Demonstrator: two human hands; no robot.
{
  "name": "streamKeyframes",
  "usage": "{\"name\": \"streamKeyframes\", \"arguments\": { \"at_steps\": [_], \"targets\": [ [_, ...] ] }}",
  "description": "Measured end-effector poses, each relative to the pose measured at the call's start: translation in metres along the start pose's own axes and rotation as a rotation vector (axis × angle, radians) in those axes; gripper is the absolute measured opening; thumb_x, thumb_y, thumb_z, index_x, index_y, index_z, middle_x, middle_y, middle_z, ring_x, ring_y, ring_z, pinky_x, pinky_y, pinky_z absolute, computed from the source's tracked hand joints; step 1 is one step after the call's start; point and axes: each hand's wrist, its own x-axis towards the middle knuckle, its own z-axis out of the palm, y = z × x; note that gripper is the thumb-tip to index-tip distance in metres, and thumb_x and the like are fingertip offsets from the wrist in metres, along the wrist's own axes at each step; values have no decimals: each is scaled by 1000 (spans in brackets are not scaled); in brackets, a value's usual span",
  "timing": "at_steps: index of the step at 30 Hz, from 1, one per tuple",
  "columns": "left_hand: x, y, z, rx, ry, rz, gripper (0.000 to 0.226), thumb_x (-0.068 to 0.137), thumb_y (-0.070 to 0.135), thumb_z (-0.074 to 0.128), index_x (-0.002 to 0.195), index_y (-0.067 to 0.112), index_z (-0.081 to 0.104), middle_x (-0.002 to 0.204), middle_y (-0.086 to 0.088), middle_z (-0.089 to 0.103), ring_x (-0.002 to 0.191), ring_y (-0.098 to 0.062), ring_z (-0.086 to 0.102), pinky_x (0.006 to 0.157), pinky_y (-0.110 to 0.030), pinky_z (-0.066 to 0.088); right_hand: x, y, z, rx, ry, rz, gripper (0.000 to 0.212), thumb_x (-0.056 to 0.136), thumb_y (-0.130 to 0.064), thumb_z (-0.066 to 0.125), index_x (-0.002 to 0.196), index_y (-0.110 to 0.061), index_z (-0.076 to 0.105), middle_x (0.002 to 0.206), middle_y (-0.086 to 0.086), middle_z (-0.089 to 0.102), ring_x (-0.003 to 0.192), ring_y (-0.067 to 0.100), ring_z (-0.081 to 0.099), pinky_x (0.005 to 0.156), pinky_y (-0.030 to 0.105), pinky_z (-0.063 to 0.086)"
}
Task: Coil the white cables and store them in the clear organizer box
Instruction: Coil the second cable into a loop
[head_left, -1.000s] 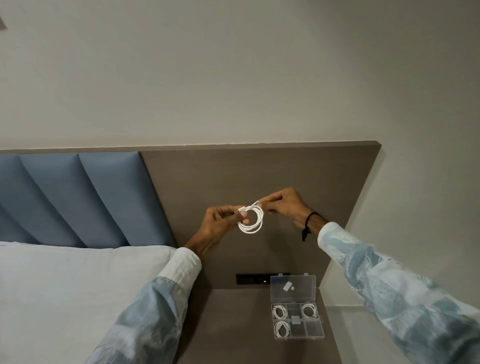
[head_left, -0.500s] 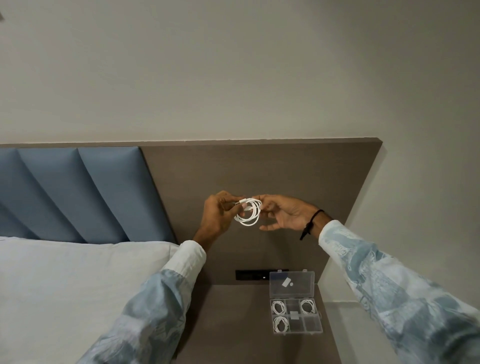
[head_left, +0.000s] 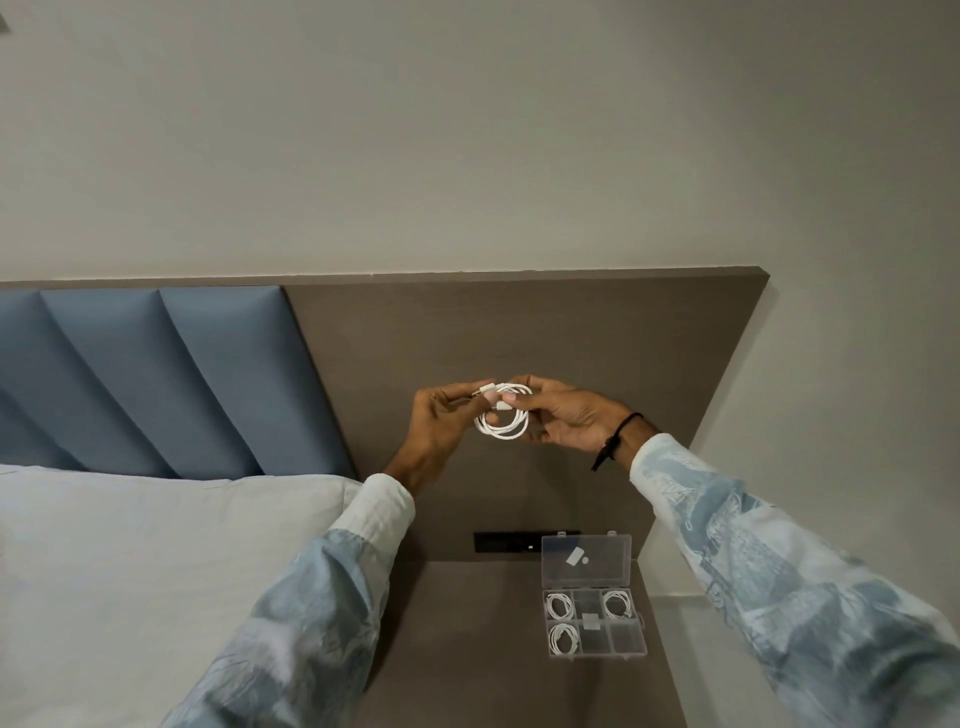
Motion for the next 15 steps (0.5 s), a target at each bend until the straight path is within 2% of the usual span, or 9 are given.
{"name": "streamKeyframes", "arguments": {
  "at_steps": [3, 5, 7, 9, 11, 13, 15],
  "targets": [
    [-1, -2, -4, -77, 3, -34, 18, 90, 4, 70, 107, 3, 75, 90, -3, 81, 82, -14, 75, 75, -24, 61, 0, 0, -3, 72, -56, 8, 36, 84, -25, 78, 118, -23, 64, 106, 2, 72, 93, 15, 67, 80, 32, 55],
    [-1, -3, -5, -4, 32, 2, 17, 88, 2, 72, 105, 3, 76, 88, -4, 80, 80, -12, 75, 76, -24, 61, 1, 1, -1, 90, -62, 32, 33, 84, -28, 78, 115, -23, 67, 101, 1, 71, 82, 11, 65, 77, 31, 55],
    [1, -2, -2, 125, 54, 86, 20, 86, -1, 74, 105, -5, 75, 94, -14, 78, 80, -12, 75, 75, -22, 60, 4, 5, 4, 97, -41, 54, 28, 84, -34, 80, 109, -25, 72, 93, -3, 70, 69, 7, 60, 73, 29, 53],
    [2, 0, 2, 222, 74, 166, 24, 86, -2, 74, 108, -11, 73, 101, -25, 74, 83, -18, 74, 76, -24, 60, 7, 7, 10, 36, 23, 50, 31, 81, -29, 83, 111, -26, 73, 93, -3, 69, 65, 6, 53, 69, 26, 49],
    [4, 1, 2, 317, 101, 235, 24, 86, 0, 74, 108, -9, 74, 101, -26, 73, 83, -24, 74, 76, -27, 60, 11, 7, 13, -34, 131, 25, 42, 79, -11, 82, 118, -18, 69, 97, 3, 69, 64, 6, 55, 65, 23, 50],
    [5, 0, -1, 406, 137, 291, 22, 86, 1, 75, 106, -7, 75, 98, -22, 74, 81, -25, 73, 75, -29, 60, 13, 6, 14, -99, 252, -21, 40, 75, 0, 82, 110, -12, 66, 93, 10, 71, 65, 11, 64, 62, 23, 54],
    [8, -3, -4, 469, 185, 324, 19, 85, 0, 75, 104, -4, 77, 97, -18, 74, 78, -20, 72, 72, -22, 59, 16, 6, 15, -176, 377, -97, 33, 70, -1, 89, 95, -7, 68, 83, 13, 74, 63, 14, 69, 60, 23, 57]
  ]
}}
